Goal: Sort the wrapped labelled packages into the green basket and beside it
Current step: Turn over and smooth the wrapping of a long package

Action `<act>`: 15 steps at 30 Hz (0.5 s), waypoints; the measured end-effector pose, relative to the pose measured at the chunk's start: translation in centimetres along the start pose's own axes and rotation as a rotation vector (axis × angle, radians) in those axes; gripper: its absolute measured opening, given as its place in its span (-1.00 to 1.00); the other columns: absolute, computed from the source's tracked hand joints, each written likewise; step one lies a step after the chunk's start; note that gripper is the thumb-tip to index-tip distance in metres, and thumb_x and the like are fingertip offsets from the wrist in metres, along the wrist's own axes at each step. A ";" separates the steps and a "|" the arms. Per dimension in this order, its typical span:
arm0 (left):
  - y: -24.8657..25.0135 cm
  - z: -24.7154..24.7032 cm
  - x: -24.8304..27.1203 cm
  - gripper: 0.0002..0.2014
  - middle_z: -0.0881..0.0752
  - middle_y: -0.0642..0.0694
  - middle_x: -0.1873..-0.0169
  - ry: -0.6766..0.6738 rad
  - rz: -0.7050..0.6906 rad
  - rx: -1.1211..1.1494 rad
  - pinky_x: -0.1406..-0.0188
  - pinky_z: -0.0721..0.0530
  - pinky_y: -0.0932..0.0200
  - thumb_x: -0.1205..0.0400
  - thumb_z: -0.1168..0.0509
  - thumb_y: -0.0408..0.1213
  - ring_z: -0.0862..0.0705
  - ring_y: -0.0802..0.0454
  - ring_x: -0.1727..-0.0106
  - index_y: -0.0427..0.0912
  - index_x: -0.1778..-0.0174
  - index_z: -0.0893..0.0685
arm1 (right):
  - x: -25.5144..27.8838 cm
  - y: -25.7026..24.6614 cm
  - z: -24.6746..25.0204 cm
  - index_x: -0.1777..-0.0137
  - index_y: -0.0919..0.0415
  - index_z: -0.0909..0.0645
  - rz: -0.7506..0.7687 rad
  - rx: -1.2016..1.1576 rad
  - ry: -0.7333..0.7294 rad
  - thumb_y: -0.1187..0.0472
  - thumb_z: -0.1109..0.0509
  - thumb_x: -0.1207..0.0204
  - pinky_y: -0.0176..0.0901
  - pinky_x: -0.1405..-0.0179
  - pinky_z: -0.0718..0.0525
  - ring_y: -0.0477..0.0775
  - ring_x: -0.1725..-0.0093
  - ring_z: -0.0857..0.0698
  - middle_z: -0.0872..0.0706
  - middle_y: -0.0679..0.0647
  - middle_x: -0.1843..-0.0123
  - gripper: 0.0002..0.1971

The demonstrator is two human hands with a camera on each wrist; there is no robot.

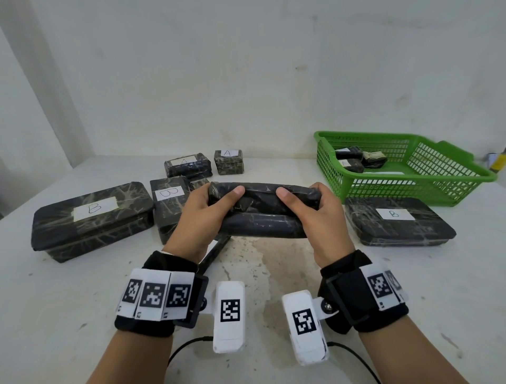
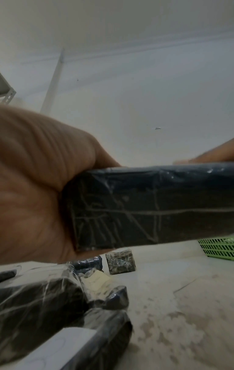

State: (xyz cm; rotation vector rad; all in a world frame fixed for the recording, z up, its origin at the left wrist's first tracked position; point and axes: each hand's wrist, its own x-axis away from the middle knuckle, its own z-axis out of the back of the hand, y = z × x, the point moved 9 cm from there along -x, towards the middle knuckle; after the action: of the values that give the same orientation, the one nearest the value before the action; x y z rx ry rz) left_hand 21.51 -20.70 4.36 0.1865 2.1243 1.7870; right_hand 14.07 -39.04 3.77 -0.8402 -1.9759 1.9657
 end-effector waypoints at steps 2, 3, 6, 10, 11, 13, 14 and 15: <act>0.0 -0.1 0.0 -0.86 -0.86 -0.08 0.23 0.011 -0.012 -0.006 0.29 -0.70 0.33 -0.66 -0.36 -0.28 -0.83 0.07 0.21 -0.29 -0.02 -0.73 | 0.0 -0.1 0.2 0.28 0.15 -0.44 0.013 0.011 0.022 0.12 -0.65 -0.39 0.34 -0.05 -0.73 0.28 0.15 -0.72 -0.67 0.28 0.20 -0.63; 0.0 -0.2 0.1 -0.86 -0.86 -0.07 0.24 0.012 -0.013 -0.002 0.29 -0.70 0.34 -0.66 -0.36 -0.28 -0.83 0.08 0.21 -0.29 -0.02 -0.73 | 0.1 -0.1 0.2 0.26 0.16 -0.46 0.012 0.004 0.027 0.13 -0.65 -0.40 0.37 -0.05 -0.73 0.29 0.14 -0.73 -0.68 0.31 0.20 -0.64; 0.0 -0.2 0.2 -0.88 -0.84 -0.01 0.22 0.014 -0.005 0.013 0.31 -0.69 0.35 -0.64 -0.38 -0.27 -0.81 0.16 0.22 -0.20 -0.04 -0.70 | 0.0 0.1 0.2 0.21 0.18 -0.49 -0.007 -0.031 0.028 0.16 -0.63 -0.41 0.35 -0.10 -0.74 0.36 0.04 -0.77 -0.71 0.40 0.12 -0.68; -0.3 0.5 -0.2 -0.48 -0.69 -0.22 -0.20 0.021 0.044 0.055 0.13 -0.79 0.07 -0.41 -0.58 -0.13 -0.80 0.09 0.10 -0.07 -0.23 -0.52 | -0.1 0.0 0.8 0.15 0.18 -0.49 -0.008 -0.114 0.069 0.18 -0.62 -0.42 0.32 -0.21 -0.71 0.41 -0.08 -0.74 -0.70 0.27 0.07 -0.70; -0.3 0.4 -0.2 -0.43 -0.68 -0.25 -0.23 0.002 0.054 0.054 0.07 -0.79 -0.01 -0.39 -0.55 -0.12 -0.81 0.06 0.08 -0.04 -0.28 -0.50 | -0.1 -0.1 1.0 0.16 0.16 -0.49 -0.003 -0.128 0.082 0.18 -0.62 -0.43 0.31 -0.22 -0.71 0.42 -0.11 -0.73 -0.70 0.26 0.06 -0.70; -0.5 0.0 0.0 -0.35 -0.67 -0.29 -0.25 -0.038 0.081 0.059 0.09 -0.80 0.00 -0.42 -0.58 -0.18 -0.82 0.01 0.06 -0.02 -0.39 -0.44 | -0.1 -0.2 1.2 0.14 0.16 -0.49 0.005 -0.147 0.094 0.18 -0.61 -0.43 0.28 -0.23 -0.71 0.36 -0.06 -0.74 -0.69 0.23 0.07 -0.71; -0.7 -0.2 0.0 -0.35 -0.66 -0.31 -0.26 -0.046 0.092 0.072 0.12 -0.82 0.03 -0.48 -0.56 -0.25 -0.83 -0.01 0.06 -0.04 -0.44 -0.41 | -0.1 -0.2 1.2 0.13 0.16 -0.50 0.008 -0.146 0.096 0.18 -0.61 -0.43 0.27 -0.23 -0.71 0.28 -0.01 -0.74 -0.69 0.22 0.06 -0.71; -0.7 -0.4 0.1 -0.39 -0.64 -0.32 -0.26 -0.050 0.091 0.086 0.16 -0.82 0.05 -0.54 -0.49 -0.32 -0.84 -0.01 0.06 -0.08 -0.47 -0.39 | -0.1 -0.2 1.2 0.11 0.15 -0.50 0.008 -0.139 0.095 0.18 -0.61 -0.44 0.24 -0.22 -0.73 0.19 0.01 -0.73 -0.69 0.21 0.05 -0.72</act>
State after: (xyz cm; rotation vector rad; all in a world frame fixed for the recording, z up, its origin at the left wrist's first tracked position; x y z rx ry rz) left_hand 21.34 -21.15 3.71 0.3510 2.1913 1.7221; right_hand 13.44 -40.07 3.94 -0.9567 -2.0757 1.7740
